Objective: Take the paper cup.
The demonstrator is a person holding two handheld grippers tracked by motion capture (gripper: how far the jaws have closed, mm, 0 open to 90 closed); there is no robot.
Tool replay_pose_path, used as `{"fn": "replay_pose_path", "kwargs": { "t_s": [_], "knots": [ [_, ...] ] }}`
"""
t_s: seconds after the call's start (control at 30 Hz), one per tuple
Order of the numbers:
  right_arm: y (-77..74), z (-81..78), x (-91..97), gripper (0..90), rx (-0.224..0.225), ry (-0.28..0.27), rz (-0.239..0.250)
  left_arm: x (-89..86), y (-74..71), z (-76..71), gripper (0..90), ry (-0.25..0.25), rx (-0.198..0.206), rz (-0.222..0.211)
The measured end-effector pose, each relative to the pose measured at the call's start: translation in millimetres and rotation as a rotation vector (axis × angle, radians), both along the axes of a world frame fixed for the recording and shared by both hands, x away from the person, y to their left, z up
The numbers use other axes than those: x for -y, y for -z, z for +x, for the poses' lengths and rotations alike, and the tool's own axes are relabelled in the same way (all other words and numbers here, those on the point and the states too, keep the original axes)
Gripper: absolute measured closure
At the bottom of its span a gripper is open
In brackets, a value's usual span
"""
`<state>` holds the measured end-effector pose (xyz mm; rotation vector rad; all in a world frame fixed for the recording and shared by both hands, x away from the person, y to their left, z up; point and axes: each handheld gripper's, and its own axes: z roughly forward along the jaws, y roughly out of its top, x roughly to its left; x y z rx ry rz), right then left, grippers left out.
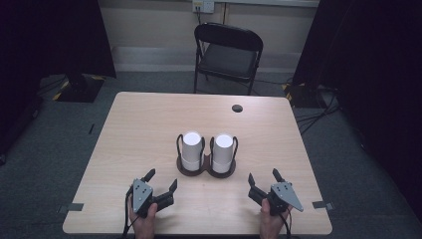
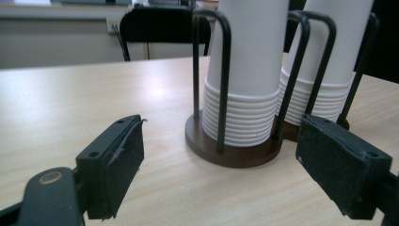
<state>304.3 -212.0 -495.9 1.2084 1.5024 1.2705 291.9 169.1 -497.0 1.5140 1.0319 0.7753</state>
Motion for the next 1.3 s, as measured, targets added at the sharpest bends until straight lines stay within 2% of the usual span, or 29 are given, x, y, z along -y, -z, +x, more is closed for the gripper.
{"fn": "replay_pose_path", "kwargs": {
  "t_s": [0.07,0.23,0.3,0.43,0.6,0.67,0.8,0.87,1.3],
  "knots": [
    [-0.2,0.1,-0.9,13.2,-0.009,-0.009,-0.007,-0.3,0.0,0.2,15.7,0.003,-0.003,-0.003],
    [-1.0,1.2,-2.0,13.2,-0.049,-0.032,-0.001,0.1,-1.2,1.5,15.9,0.039,-0.045,0.007],
    [-1.0,0.9,-1.9,13.3,-0.051,-0.045,-0.001,-0.6,-2.0,1.3,15.8,0.065,-0.05,-0.015],
    [-0.8,-1.1,-1.7,13.3,-0.042,-0.042,0.012,-0.9,-3.9,0.2,16.2,0.09,-0.057,-0.036],
    [-0.7,-2.1,-2.2,13.4,-0.038,-0.064,0.009,4.7,-5.9,0.2,17.1,0.116,-0.048,-0.033],
    [-0.4,-4.3,-2.4,13.6,-0.028,-0.098,0.02,10.8,-7.5,2.1,17.2,0.146,-0.065,-0.033],
    [-0.4,-4.9,-3.1,13.7,-0.026,-0.097,0.016,16.7,-12.4,1.8,18.9,0.163,-0.048,-0.043],
    [-0.4,-4.9,-3.4,13.8,-0.028,-0.102,0.016,23.2,-18.6,3.5,20.3,0.199,-0.035,-0.032],
    [-0.3,-5.5,-2.7,13.7,-0.022,-0.095,0.028,42.2,-33.6,10.3,24.5,0.29,-0.052,-0.023]
  ]
}}
